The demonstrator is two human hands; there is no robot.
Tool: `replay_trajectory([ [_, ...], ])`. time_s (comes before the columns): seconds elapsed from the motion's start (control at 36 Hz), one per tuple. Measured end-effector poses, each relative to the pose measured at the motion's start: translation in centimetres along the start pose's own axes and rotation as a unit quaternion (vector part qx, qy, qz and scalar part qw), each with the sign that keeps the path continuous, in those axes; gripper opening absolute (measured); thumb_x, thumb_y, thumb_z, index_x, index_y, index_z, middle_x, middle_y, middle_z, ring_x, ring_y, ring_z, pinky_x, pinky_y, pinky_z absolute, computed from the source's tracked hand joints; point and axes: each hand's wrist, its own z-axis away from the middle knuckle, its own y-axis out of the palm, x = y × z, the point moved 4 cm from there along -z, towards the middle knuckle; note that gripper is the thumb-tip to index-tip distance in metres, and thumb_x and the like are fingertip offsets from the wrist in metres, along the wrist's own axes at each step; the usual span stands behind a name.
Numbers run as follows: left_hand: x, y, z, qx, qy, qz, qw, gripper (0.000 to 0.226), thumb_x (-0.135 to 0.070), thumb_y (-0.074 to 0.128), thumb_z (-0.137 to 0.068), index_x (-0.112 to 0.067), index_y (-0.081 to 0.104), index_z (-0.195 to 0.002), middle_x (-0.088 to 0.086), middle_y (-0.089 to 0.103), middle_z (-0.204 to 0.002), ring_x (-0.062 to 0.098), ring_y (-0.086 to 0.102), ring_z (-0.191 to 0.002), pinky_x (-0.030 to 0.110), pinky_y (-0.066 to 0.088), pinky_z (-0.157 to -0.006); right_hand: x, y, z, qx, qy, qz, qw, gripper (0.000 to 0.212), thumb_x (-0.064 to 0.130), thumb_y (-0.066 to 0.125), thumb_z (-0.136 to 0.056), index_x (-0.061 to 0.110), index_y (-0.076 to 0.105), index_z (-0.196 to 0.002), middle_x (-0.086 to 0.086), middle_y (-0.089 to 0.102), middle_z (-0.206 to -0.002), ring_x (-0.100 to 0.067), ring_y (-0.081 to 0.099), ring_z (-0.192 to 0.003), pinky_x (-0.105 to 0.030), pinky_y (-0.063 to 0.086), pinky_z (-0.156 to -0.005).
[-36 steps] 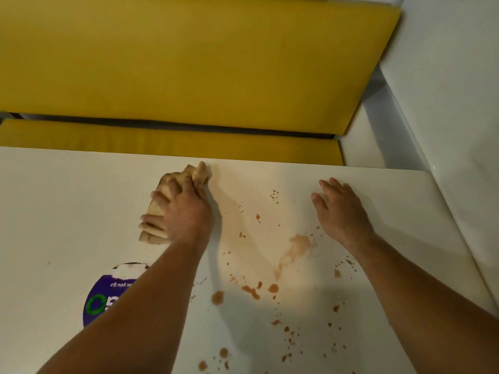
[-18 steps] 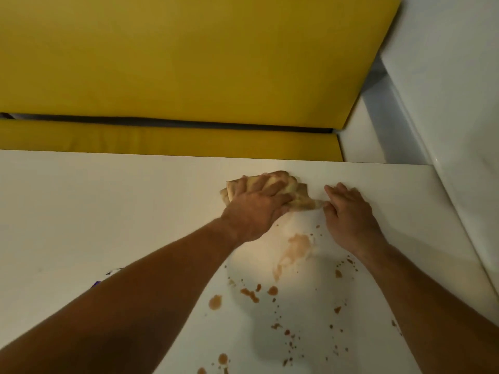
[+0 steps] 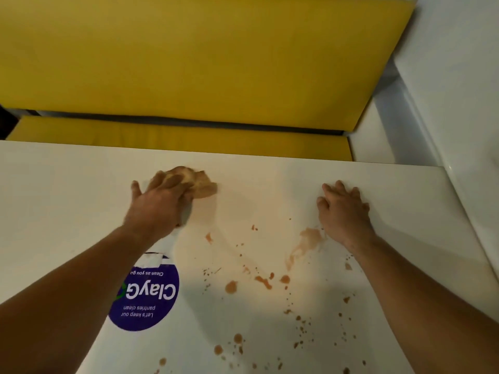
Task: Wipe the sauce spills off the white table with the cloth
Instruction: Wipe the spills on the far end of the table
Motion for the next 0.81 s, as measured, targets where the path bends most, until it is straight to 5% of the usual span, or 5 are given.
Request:
replay_trajectory([
  [0.25, -1.4, 0.7, 0.3, -0.060, -0.197, 0.080, 0.975, 0.033, -0.027, 0.036, -0.102, -0.015, 0.057, -0.125, 0.008, 0.045, -0.144, 0.035, 0.020, -0.142, 0.073, 0.017, -0.106, -0.4, 0.1, -0.1, 0.013, -0.004, -0.007, 1.000, 0.052, 0.042, 0.023, -0.103, 0.027, 0.019, -0.153, -0.003, 0.006, -0.162, -0.036, 0.002, -0.147, -0.058, 0.009, -0.115],
  [0.36, -2.8, 1.0, -0.9, -0.088, -0.227, 0.090, 0.966, 0.029, -0.024, 0.038, -0.100, -0.010, 0.057, -0.117, 0.017, 0.055, -0.127, 0.036, 0.035, -0.131, 0.062, 0.036, -0.098, -0.5, 0.1, -0.3, 0.017, -0.005, -0.018, 1.000, 0.053, 0.043, 0.022, -0.103, 0.027, 0.018, -0.153, -0.002, 0.004, -0.163, -0.035, -0.001, -0.147, -0.057, 0.005, -0.116],
  [0.53, -5.1, 1.5, -2.5, -0.108, -0.246, 0.076, 0.960, 0.037, -0.032, 0.031, -0.102, -0.012, 0.061, -0.110, 0.016, 0.062, -0.117, 0.036, 0.044, -0.124, 0.060, 0.030, -0.102, -0.3, 0.3, -0.2, 0.013, 0.000, -0.022, 1.000, 0.052, 0.042, 0.022, -0.103, 0.026, 0.019, -0.153, -0.003, 0.004, -0.163, -0.035, -0.002, -0.147, -0.057, 0.004, -0.115],
  [0.64, -9.6, 1.9, -3.5, -0.089, -0.186, 0.056, 0.977, 0.039, -0.035, 0.025, -0.102, -0.020, 0.057, -0.117, 0.014, 0.062, -0.117, 0.035, 0.052, -0.114, 0.059, 0.026, -0.105, -0.5, 0.3, -0.5, 0.015, -0.002, -0.021, 1.000, 0.052, 0.042, 0.020, -0.103, 0.027, 0.017, -0.153, -0.002, 0.003, -0.163, -0.034, -0.003, -0.148, -0.056, 0.003, -0.115],
  [0.81, -18.4, 3.7, -1.8, -0.036, 0.094, -0.043, 0.994, 0.046, -0.040, 0.018, -0.103, -0.031, 0.044, -0.139, 0.004, 0.047, -0.144, 0.030, 0.041, -0.130, 0.056, 0.020, -0.110, -1.2, 0.3, -0.5, 0.038, -0.015, -0.041, 0.998, 0.051, 0.039, 0.021, -0.104, 0.030, 0.015, -0.153, 0.001, 0.001, -0.163, -0.031, -0.007, -0.148, -0.054, 0.000, -0.116],
])
